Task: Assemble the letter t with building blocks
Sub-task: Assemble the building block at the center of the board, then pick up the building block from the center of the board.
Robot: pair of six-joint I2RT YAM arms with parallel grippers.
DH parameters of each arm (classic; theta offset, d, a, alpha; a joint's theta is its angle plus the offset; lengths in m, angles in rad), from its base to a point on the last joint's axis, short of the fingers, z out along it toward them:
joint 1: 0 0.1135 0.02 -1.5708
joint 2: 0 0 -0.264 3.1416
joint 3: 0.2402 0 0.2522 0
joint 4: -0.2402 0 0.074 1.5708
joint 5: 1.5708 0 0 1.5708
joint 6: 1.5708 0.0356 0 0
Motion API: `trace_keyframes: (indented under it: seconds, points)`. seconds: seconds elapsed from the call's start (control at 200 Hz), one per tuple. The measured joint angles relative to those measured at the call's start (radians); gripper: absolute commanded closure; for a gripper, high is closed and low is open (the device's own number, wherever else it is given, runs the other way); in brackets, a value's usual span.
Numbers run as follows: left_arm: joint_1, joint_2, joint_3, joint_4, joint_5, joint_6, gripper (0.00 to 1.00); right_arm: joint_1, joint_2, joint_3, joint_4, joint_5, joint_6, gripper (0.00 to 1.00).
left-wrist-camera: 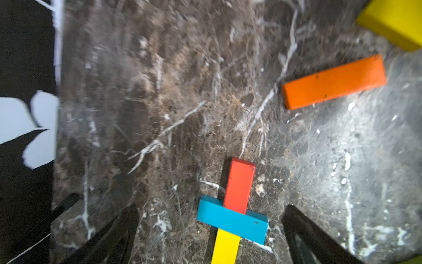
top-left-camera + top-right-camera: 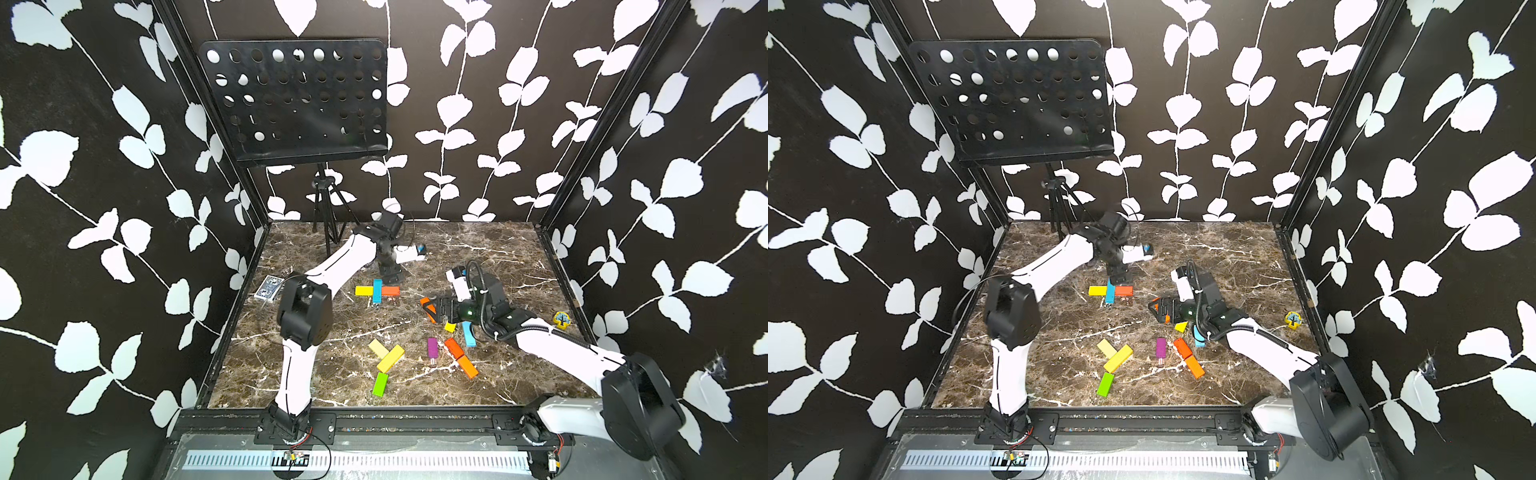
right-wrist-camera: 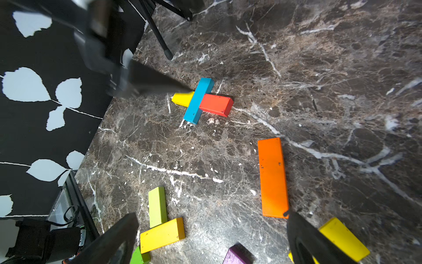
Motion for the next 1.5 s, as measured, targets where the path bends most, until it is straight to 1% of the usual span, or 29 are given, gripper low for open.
trace_keyframes:
  seconds: [0.06,0.115,0.165,0.26,0.3,0.395,0.465,0.49,0.52,0.55,0.57,0.625,0.695,0.835,0.936,1.011,1.081,1.231,1.331,1.501]
  points:
    - [0.000,-0.047,0.000,0.012,0.011,-0.082,0.01,0.000,-0.031,-0.019,0.001,0.000,0.001,0.01]
    - [0.000,-0.084,0.000,0.014,0.043,-0.150,0.01,0.000,-0.064,-0.037,-0.002,0.000,0.002,0.01]
    - [-0.001,-0.106,0.000,0.010,0.063,-0.195,0.01,0.000,-0.098,-0.052,-0.008,0.000,0.001,0.01]
    - [-0.023,-0.126,-0.006,0.000,0.058,-0.253,0.01,0.004,-0.168,-0.072,-0.041,0.008,0.002,0.01]
    - [-0.046,-0.133,-0.022,-0.003,0.041,-0.272,0.01,0.011,-0.197,-0.076,-0.065,0.016,0.001,0.01]
    - [-0.126,-0.155,-0.083,-0.016,-0.010,-0.301,0.12,0.039,-0.264,-0.084,-0.116,0.050,0.001,0.01]
    - [-0.199,-0.199,-0.183,0.008,-0.066,-0.364,0.12,0.061,-0.320,-0.109,-0.133,0.067,0.008,0.01]
    - [-0.225,-0.219,-0.222,0.016,-0.086,-0.404,0.13,0.069,-0.341,-0.120,-0.141,0.075,0.014,0.01]
    - [-0.252,-0.245,-0.265,0.023,-0.110,-0.454,0.18,0.077,-0.366,-0.135,-0.151,0.084,0.020,0.02]
    - [-0.267,-0.269,-0.298,0.024,-0.131,-0.505,0.23,0.085,-0.391,-0.151,-0.162,0.092,0.026,0.02]
    - [-0.272,-0.288,-0.322,0.023,-0.146,-0.546,0.24,0.089,-0.403,-0.159,-0.168,0.097,0.031,0.02]
    - [-0.270,-0.338,-0.379,0.035,-0.182,-0.654,0.22,0.106,-0.435,-0.184,-0.178,0.109,0.046,0.03]
    - [-0.252,-0.420,-0.475,0.063,-0.214,-0.829,0.23,0.140,-0.472,-0.214,-0.184,0.126,0.064,0.03]
    - [-0.233,-0.566,-0.708,0.110,-0.228,-1.161,0.22,0.243,-0.507,-0.241,-0.205,0.163,0.088,0.04]
    - [-0.252,-0.615,-0.874,0.148,-0.211,-1.347,0.23,0.307,-0.507,-0.262,-0.192,0.184,0.112,0.05]
    - [-0.285,-0.624,-0.956,0.153,-0.219,-1.460,0.23,0.359,-0.507,-0.294,-0.172,0.211,0.129,0.04]
    - [-0.321,-0.640,-1.006,0.166,-0.244,-1.561,0.25,0.403,-0.500,-0.319,-0.159,0.235,0.138,0.04]
    - [-0.364,-0.710,-1.085,0.236,-0.272,-1.770,0.38,0.466,-0.466,-0.331,-0.123,0.280,0.154,0.04]
    - [-0.380,-0.733,-1.100,0.271,-0.304,-1.893,0.39,0.486,-0.462,-0.331,-0.095,0.300,0.158,0.04]
    - [-0.404,-0.715,-1.095,0.267,-0.340,-2.081,0.39,0.500,-0.474,-0.332,-0.075,0.302,0.157,0.03]
